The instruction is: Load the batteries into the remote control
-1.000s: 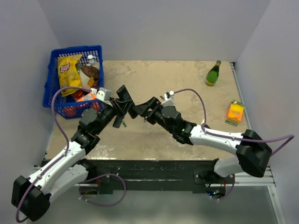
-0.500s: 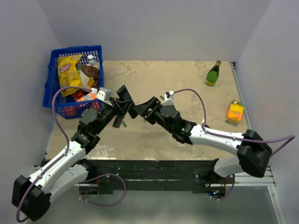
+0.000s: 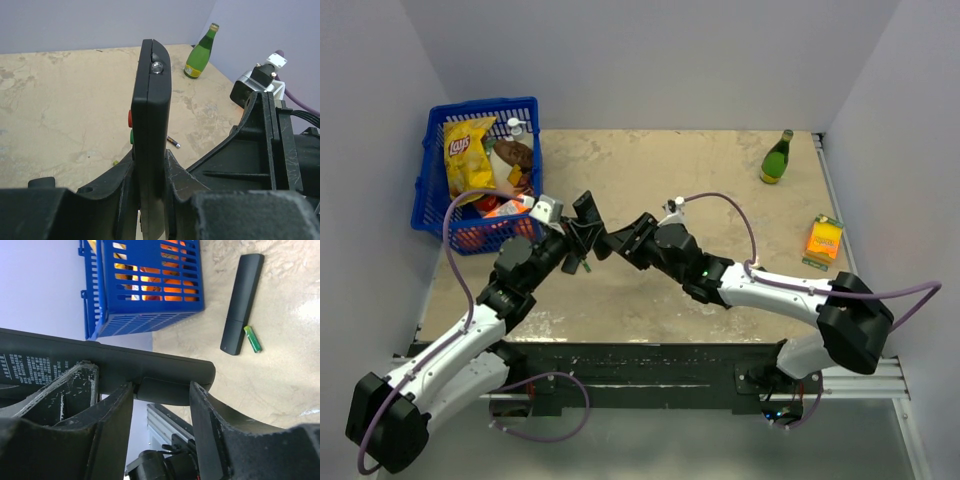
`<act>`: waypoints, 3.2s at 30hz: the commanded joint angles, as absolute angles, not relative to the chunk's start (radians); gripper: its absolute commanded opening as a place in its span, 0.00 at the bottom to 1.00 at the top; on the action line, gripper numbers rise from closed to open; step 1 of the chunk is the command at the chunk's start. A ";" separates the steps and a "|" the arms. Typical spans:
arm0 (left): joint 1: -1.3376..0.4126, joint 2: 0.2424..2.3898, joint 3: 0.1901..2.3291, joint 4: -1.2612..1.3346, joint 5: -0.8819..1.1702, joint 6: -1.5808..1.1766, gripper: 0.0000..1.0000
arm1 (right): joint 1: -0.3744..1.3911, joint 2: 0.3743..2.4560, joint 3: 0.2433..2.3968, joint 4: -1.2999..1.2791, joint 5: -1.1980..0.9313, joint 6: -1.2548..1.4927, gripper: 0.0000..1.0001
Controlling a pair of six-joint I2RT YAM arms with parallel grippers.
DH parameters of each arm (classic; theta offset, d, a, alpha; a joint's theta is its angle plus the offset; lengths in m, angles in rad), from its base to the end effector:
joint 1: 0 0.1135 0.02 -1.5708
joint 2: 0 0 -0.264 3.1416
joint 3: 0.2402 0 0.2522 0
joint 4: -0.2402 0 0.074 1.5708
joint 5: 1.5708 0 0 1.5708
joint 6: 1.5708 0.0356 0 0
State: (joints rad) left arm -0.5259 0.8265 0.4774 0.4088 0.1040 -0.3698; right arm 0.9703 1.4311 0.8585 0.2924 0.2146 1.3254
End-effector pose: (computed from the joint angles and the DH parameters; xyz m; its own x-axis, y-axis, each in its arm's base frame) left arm 0.1720 -0.1041 0.2868 -0.1647 -0.3200 -0.9330 0.5678 0.7427 -0.3550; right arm 0.1906 0.2648 0.2625 -0.7078 0.6439 -0.2906 -0.0162 0.3965 0.9179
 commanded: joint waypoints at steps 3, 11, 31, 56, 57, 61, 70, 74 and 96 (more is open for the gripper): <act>-0.538 0.818 0.474 0.623 0.098 -0.393 0.00 | 0.974 1.470 0.842 0.229 0.199 1.384 0.48; -0.538 0.850 0.456 0.623 0.035 -0.399 0.00 | 0.974 1.471 0.802 0.245 0.207 1.401 0.48; -0.549 0.910 0.515 0.514 -0.021 -0.371 0.00 | 0.966 1.368 0.969 0.055 0.388 1.252 0.76; -0.551 0.902 0.541 0.456 -0.071 -0.371 0.00 | 0.968 1.491 1.074 0.051 0.333 1.236 0.58; -0.552 0.902 0.543 0.456 -0.071 -0.370 0.00 | 0.966 1.493 1.075 0.055 0.330 1.236 0.58; -0.554 0.904 0.545 0.456 -0.068 -0.368 0.00 | 0.966 1.502 1.091 0.052 0.328 1.232 0.58; -0.552 0.907 0.546 0.457 -0.058 -0.365 0.00 | 0.966 1.529 1.094 0.061 0.305 1.238 0.57; -0.552 0.905 0.548 0.456 -0.055 -0.364 0.00 | 0.968 1.543 1.101 0.054 0.298 1.241 0.57; -0.563 0.911 0.546 0.483 -0.005 -0.353 0.00 | 0.968 1.663 1.322 -0.160 0.190 1.201 0.57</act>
State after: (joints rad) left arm -0.5388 0.9173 0.5014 0.3748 -0.0948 -0.3321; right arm 0.9562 1.6295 1.2457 -0.1661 0.2512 1.2022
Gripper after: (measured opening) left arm 0.252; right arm 0.573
